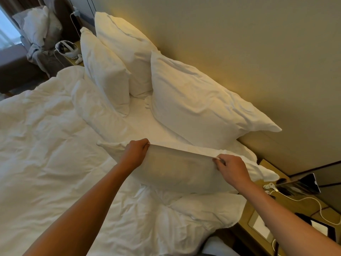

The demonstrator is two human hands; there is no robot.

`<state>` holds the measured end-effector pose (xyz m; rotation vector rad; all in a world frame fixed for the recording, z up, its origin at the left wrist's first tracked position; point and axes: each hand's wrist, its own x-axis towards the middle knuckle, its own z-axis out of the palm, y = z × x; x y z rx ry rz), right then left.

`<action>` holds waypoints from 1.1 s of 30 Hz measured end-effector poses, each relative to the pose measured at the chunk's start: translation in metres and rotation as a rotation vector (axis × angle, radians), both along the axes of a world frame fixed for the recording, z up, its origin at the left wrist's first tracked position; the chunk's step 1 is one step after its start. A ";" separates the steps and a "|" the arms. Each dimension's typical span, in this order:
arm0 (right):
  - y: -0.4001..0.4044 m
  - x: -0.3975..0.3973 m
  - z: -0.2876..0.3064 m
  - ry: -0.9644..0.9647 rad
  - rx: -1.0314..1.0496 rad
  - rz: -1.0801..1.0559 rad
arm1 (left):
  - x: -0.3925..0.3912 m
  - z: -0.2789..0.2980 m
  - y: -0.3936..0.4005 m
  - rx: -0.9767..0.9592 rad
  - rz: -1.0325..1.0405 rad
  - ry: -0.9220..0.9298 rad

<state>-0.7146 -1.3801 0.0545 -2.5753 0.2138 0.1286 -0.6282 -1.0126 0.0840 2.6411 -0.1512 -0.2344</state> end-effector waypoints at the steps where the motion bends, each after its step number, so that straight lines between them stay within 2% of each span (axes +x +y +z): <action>1: 0.002 0.000 0.002 -0.005 0.016 -0.008 | 0.003 0.002 0.001 0.001 0.004 -0.007; 10: 0.016 0.026 0.035 -0.169 0.117 -0.078 | 0.067 0.044 0.002 0.016 -0.042 -0.139; 17: 0.023 0.056 0.057 -0.247 0.209 -0.146 | 0.141 0.085 -0.014 0.093 -0.131 -0.395; 21: 0.039 0.087 0.058 -0.276 0.288 -0.163 | 0.186 0.088 -0.018 0.126 -0.067 -0.449; 25: 0.059 0.122 0.036 -0.145 0.187 -0.148 | 0.204 0.049 -0.015 0.045 0.051 -0.312; 29: 0.068 0.152 0.010 0.089 -0.051 -0.106 | 0.176 -0.022 -0.017 0.052 0.064 0.077; 33: 0.075 0.184 -0.007 0.011 -0.189 -0.035 | 0.147 -0.081 -0.022 0.014 0.112 0.352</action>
